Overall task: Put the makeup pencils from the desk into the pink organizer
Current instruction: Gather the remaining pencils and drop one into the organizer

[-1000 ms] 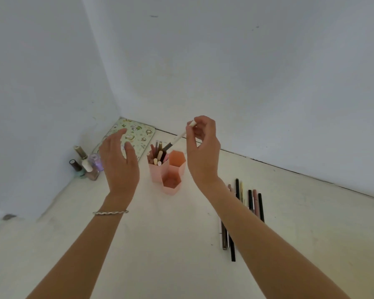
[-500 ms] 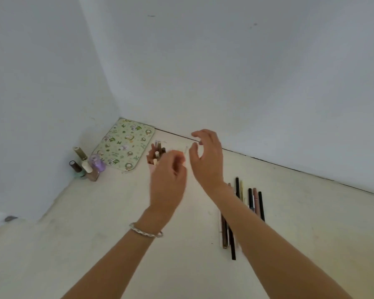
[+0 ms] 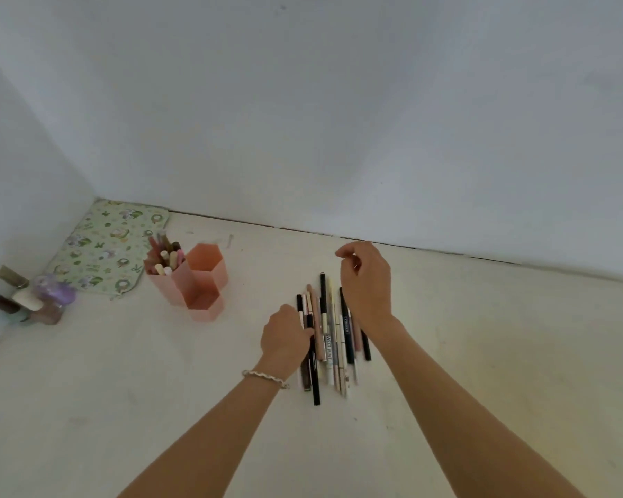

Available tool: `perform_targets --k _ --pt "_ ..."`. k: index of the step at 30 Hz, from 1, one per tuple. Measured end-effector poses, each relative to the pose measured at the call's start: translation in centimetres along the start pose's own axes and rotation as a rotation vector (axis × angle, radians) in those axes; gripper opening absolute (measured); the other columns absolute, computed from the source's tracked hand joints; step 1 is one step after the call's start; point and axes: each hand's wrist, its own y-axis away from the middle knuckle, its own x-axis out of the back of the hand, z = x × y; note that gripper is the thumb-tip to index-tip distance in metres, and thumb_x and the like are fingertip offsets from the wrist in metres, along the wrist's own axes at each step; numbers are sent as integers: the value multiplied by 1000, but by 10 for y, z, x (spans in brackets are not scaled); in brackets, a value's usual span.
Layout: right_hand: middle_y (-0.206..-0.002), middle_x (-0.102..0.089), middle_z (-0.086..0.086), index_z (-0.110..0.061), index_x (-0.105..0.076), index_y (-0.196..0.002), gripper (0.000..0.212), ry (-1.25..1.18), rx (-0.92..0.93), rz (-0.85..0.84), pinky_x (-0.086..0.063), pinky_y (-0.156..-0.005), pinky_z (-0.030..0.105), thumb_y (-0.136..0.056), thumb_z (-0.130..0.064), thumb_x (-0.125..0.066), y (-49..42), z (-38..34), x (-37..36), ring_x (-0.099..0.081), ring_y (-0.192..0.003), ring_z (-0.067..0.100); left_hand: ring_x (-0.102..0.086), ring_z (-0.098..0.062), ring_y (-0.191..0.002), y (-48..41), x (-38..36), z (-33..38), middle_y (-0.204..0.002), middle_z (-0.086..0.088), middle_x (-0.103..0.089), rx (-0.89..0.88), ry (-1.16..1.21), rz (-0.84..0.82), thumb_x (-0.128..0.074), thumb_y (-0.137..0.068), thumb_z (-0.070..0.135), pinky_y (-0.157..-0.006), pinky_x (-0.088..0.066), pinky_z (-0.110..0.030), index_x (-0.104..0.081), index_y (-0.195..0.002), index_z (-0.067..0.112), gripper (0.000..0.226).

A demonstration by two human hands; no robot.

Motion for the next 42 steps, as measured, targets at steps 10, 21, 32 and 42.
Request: perform_targets --k 10,21,32,42 --pt "-88 -68 -2 -12 -67 -94 19 191 -88 -293 -50 -66 25 -92 -8 -48 13 7 -13 -56 -63 7 -69 -33 -89 -19 56 -10 -79 -1 -61 60 548 180 -66 -81 14 -84 -57 -48 -53 -85 13 14" --pt "-148 -48 4 -11 -52 -131 42 786 -38 -682 -41 -50 26 -90 -2 -51 51 9 -59 -56 -68 18 -70 -29 -82 -5 85 -25 -82 -4 -65 -14 660 220 -62 -83 8 -80 -58 -51 -54 -98 15 18" --pt "-119 -63 12 -9 -54 -102 8 667 -148 -605 -37 -50 22 -96 -13 -56 64 7 -77 -48 -64 15 -70 -28 -80 -1 80 -28 -81 -3 -66 -23 635 169 -62 -82 8 -78 -59 -49 -56 -99 15 19" --pt "-85 -60 4 -7 -59 -104 15 599 -118 -549 -34 -48 20 -99 -10 -45 59 5 -82 -52 -69 17 -70 -30 -81 4 101 -37 -83 -4 -64 -37 668 224 -61 -86 3 -76 -59 -52 -55 -101 11 18"
